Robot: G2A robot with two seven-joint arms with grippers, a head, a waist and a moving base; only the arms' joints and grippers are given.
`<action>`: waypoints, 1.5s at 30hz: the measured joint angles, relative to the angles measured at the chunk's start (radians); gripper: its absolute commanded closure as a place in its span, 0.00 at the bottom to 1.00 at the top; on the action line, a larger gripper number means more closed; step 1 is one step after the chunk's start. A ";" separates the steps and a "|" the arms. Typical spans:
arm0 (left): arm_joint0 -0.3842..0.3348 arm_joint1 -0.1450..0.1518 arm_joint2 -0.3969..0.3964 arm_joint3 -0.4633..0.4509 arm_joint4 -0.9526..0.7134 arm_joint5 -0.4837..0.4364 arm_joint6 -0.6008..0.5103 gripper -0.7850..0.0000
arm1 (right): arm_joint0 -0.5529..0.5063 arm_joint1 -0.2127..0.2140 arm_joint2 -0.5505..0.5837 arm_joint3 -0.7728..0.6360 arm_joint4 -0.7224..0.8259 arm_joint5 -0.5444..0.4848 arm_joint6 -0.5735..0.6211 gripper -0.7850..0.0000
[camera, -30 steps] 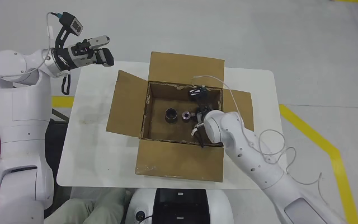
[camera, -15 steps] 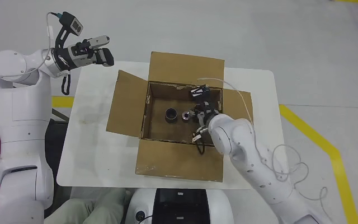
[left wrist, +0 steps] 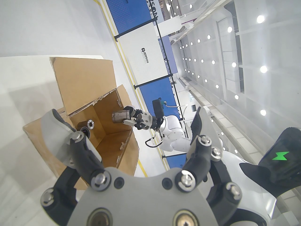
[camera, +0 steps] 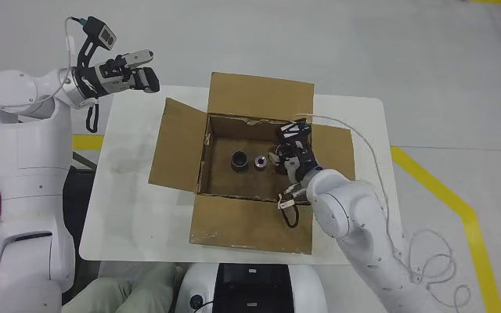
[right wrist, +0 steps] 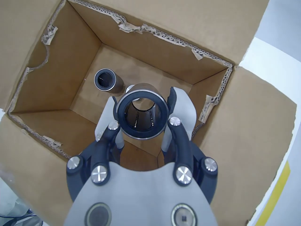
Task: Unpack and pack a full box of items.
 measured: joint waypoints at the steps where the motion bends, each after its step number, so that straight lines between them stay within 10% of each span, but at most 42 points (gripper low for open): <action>1: 0.000 0.000 0.000 0.000 0.000 0.000 0.000 0.00 | -0.009 0.001 0.007 -0.011 0.001 -0.001 -0.004 1.00; 22: 0.000 0.000 0.000 0.000 0.000 0.000 0.000 0.00 | -0.252 0.030 0.297 -0.205 -0.046 0.026 -0.077 1.00; 45: 0.000 0.000 0.000 0.000 0.000 0.000 0.000 0.00 | -0.255 0.036 0.548 -0.024 0.000 0.116 -0.080 1.00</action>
